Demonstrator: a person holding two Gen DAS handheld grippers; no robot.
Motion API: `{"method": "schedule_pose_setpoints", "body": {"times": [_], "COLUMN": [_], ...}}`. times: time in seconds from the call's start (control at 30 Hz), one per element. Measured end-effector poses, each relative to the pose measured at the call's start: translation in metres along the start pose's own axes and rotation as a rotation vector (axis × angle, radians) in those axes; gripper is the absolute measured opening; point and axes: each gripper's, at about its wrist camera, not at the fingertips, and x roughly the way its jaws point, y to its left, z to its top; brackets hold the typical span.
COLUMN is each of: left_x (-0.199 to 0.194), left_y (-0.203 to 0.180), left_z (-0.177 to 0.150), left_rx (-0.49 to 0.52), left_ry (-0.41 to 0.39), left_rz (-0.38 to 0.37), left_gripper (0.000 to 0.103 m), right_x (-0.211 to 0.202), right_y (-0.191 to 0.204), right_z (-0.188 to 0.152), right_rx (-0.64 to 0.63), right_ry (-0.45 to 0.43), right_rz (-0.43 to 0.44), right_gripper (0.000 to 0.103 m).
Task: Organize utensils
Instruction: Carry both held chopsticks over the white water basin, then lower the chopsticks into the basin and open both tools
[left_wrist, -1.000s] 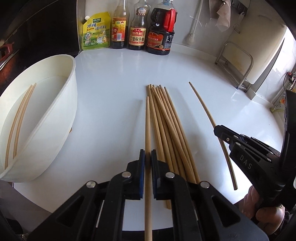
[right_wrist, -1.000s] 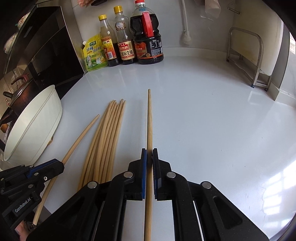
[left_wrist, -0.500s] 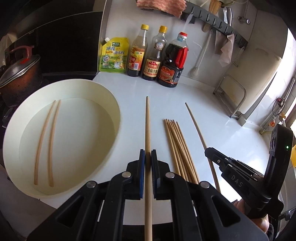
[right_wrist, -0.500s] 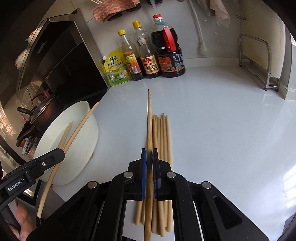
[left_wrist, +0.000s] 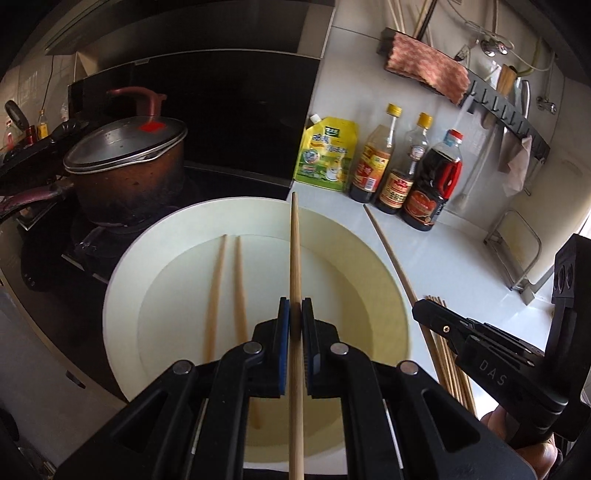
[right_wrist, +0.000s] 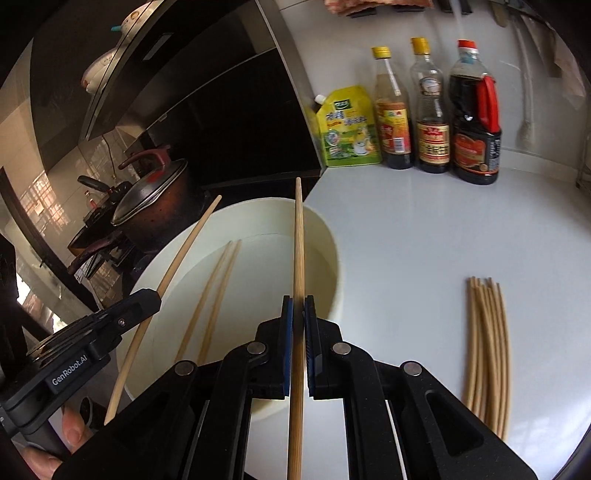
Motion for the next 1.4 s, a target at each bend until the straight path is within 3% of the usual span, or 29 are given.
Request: {"method": "schedule_pose_setpoints", "body": {"times": [0.23, 0.53, 0.73, 0.8, 1.2, 1.4], "left_x": [0.022, 0.049, 0.053, 0.051, 0.023, 0.011], "left_y": [0.037, 0.056, 0.062, 0.061, 0.057, 0.045], "left_z": [0.01, 0.009, 0.005, 0.003, -0.007, -0.015], "left_rx": [-0.045, -0.073, -0.103, -0.1, -0.101, -0.087], "left_ry": [0.018, 0.085, 0.107, 0.104, 0.06, 0.054], "left_rz": [0.045, 0.073, 0.082, 0.09, 0.111, 0.103], "left_gripper": [0.007, 0.007, 0.009, 0.019, 0.044, 0.047], "right_x": [0.046, 0.09, 0.086, 0.083, 0.049, 0.029], "right_y": [0.043, 0.054, 0.048, 0.044, 0.039, 0.031], "right_z": [0.019, 0.017, 0.016, 0.015, 0.004, -0.005], "right_rx": [-0.064, -0.078, -0.081, -0.068, -0.06, -0.045], "right_ry": [0.071, 0.177, 0.164, 0.164, 0.118, 0.094], "right_rz": [0.031, 0.024, -0.002, -0.004, -0.012, -0.02], "right_gripper": [0.006, 0.006, 0.007, 0.008, 0.013, 0.016]}}
